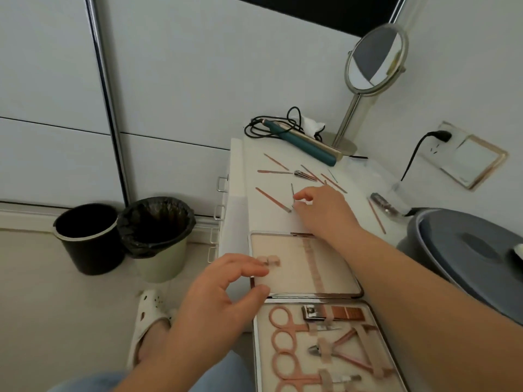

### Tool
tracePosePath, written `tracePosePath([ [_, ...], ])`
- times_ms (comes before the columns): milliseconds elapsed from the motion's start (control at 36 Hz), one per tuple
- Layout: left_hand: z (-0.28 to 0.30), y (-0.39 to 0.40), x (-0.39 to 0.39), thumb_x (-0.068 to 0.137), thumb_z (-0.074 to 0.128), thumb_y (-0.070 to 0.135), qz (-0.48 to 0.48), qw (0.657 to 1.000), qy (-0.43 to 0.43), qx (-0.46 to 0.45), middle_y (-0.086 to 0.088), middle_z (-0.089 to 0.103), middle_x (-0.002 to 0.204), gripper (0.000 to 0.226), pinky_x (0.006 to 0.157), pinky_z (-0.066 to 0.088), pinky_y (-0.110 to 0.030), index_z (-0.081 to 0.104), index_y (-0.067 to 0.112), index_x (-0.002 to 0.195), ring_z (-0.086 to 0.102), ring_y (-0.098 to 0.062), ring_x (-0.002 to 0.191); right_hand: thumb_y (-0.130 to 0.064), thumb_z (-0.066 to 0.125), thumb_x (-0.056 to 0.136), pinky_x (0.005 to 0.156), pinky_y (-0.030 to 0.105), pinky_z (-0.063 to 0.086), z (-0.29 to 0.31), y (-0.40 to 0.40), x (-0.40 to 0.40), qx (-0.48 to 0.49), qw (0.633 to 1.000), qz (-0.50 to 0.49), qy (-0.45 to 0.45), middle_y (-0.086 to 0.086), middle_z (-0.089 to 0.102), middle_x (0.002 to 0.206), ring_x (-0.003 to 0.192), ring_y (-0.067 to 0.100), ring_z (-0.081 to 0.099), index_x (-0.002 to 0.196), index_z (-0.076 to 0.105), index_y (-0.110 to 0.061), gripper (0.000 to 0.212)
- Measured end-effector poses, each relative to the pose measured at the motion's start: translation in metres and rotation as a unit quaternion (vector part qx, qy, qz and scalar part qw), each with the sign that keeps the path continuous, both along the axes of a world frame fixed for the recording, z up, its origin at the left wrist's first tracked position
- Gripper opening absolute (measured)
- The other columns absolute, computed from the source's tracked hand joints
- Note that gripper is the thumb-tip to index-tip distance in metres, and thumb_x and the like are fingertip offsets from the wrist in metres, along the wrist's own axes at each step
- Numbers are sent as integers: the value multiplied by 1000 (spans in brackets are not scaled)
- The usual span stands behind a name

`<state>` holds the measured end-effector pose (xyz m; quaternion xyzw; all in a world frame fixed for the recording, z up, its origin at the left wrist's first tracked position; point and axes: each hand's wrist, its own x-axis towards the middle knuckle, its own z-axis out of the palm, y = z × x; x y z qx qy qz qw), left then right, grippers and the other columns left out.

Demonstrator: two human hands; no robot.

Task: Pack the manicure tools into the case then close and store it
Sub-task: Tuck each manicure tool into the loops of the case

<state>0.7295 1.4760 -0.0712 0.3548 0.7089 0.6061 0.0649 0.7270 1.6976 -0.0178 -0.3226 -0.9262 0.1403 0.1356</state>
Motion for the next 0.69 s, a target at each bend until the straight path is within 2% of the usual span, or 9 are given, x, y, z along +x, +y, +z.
tracePosePath([
  [111,-3,-1,0,67,76,9,0,1000,-26,17,28,63,93,25,79,34,1,70,32,72,57,10,93,-41,52,87,93,36,40,4,-2,-24,50,998,10,-43,0,55,127,117,23,48,108,66,-35,26],
  [278,-6,-1,-2,67,77,13,-4,1000,-9,4,30,61,100,30,82,33,-1,68,38,81,55,5,99,-33,45,89,96,41,37,-3,-2,-35,84,993,39,-78,-6,64,110,113,22,47,95,70,-37,26],
  [389,-7,-1,-4,65,79,20,9,1000,14,3,32,60,100,25,81,31,2,68,38,80,54,8,99,-34,47,89,91,39,34,-6,0,-36,90,992,43,-75,-6,63,111,112,21,47,96,69,-37,24],
  [472,-8,1,-5,62,73,29,8,1000,6,7,32,61,99,23,81,31,1,67,40,81,55,8,98,-35,46,86,81,35,30,0,3,-45,43,996,31,-77,-7,63,107,107,20,49,91,66,-37,21],
  [583,-9,0,-4,66,77,23,-1,1000,-14,9,32,60,100,24,81,31,2,68,39,81,54,8,101,-28,41,90,92,40,34,9,14,-70,58,994,26,-88,-3,58,121,114,24,47,110,60,-37,29],
  [639,-8,-1,-4,66,78,21,-4,1000,-22,5,33,59,102,27,82,31,1,68,40,82,53,7,102,-25,41,90,96,42,32,10,19,-83,100,987,26,-124,3,53,125,116,26,44,123,53,-34,36],
  [694,-6,-2,-4,65,76,27,-6,1000,-20,0,37,56,105,24,82,30,1,67,40,84,52,8,103,-24,39,90,99,43,30,10,23,-94,139,975,27,-169,7,47,129,120,28,39,133,44,-33,44],
])
